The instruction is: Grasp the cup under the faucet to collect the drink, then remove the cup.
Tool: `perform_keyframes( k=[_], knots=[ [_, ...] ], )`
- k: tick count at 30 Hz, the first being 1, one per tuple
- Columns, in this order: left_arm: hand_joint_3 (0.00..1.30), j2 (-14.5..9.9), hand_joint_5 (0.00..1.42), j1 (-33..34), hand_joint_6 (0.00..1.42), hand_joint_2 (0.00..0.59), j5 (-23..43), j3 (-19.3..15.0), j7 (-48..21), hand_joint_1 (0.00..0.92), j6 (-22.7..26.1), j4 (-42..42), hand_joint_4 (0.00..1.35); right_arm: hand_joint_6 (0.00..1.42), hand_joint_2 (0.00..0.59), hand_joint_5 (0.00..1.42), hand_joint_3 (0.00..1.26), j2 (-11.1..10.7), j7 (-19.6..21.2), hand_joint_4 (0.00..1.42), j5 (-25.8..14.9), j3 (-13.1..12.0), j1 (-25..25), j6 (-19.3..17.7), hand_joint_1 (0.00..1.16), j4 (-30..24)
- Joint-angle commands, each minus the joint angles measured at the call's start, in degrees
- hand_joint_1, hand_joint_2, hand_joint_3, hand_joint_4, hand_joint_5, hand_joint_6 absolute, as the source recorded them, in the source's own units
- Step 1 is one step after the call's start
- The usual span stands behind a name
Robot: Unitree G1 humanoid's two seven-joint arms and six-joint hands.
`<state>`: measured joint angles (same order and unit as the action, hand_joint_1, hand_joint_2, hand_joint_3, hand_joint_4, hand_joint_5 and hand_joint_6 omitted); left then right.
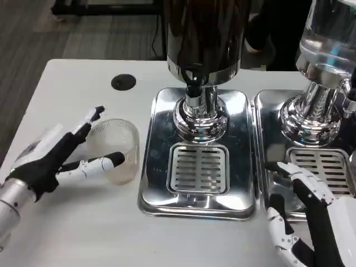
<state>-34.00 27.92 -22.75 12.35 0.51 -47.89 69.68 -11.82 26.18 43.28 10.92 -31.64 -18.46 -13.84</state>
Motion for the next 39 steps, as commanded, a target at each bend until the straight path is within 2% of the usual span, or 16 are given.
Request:
perform_keyframes(
  k=[1, 11, 16, 20, 24, 28, 39],
  knots=[
    [0.0, 0.17, 0.13, -0.21, 0.19, 0.024, -0.55, 0.49, -1.36, 0.105, 1.23, 0.76, 0.0, 0.38, 0.526, 0.21, 0.31, 0.15, -0.42, 0.23, -0.67, -0.09, 0.21, -0.13, 0.35, -0.34],
    [0.0, 0.26, 0.13, 0.17, 0.2, 0.031, -1.02, 0.77, -0.96, 0.125, 0.96, 0.63, 0.0, 0.4, 0.526, 0.22, 0.32, 0.2, -0.7, 0.23, -1.24, -0.09, -0.04, -0.24, 0.35, -0.4],
    [0.0, 0.46, 0.16, 0.05, 0.21, 0.054, -1.14, 0.54, 0.93, 0.149, 0.84, 0.33, 0.0, 0.4, 0.526, 0.22, 0.32, 0.23, -0.85, 0.23, -1.96, 0.0, -0.06, -0.4, 0.35, -0.34],
    [0.1, 0.62, 0.26, -0.32, 0.31, 0.097, -0.75, 0.04, 2.65, 0.168, 0.14, 0.17, 0.1, 0.42, 0.526, 0.22, 0.32, 0.3, -0.88, 0.23, -2.56, 0.11, -0.12, -0.48, 0.35, -0.33],
    [0.26, 0.86, 0.43, -0.48, 0.52, 0.164, -0.07, -0.41, 2.43, 0.169, -1.32, 0.38, 0.27, 0.42, 0.526, 0.22, 0.32, 0.33, -0.81, 0.23, -2.78, 0.14, -0.12, -0.58, 0.35, -0.25],
    [0.34, 1.07, 0.55, -0.4, 0.68, 0.194, 0.1, -0.56, 1.93, 0.157, -1.98, 0.51, 0.35, 0.42, 0.526, 0.22, 0.31, 0.35, -0.78, 0.23, -2.78, 0.15, 0.05, -0.56, 0.35, -0.06],
    [0.38, 0.95, 0.66, -0.91, 0.8, 0.214, -0.19, -0.98, 4.83, 0.147, -4.17, 0.31, 0.41, 0.42, 0.52, 0.23, 0.3, 0.38, -0.69, 0.23, -2.77, 0.18, 0.38, -0.57, 0.35, 0.38]
  ],
)
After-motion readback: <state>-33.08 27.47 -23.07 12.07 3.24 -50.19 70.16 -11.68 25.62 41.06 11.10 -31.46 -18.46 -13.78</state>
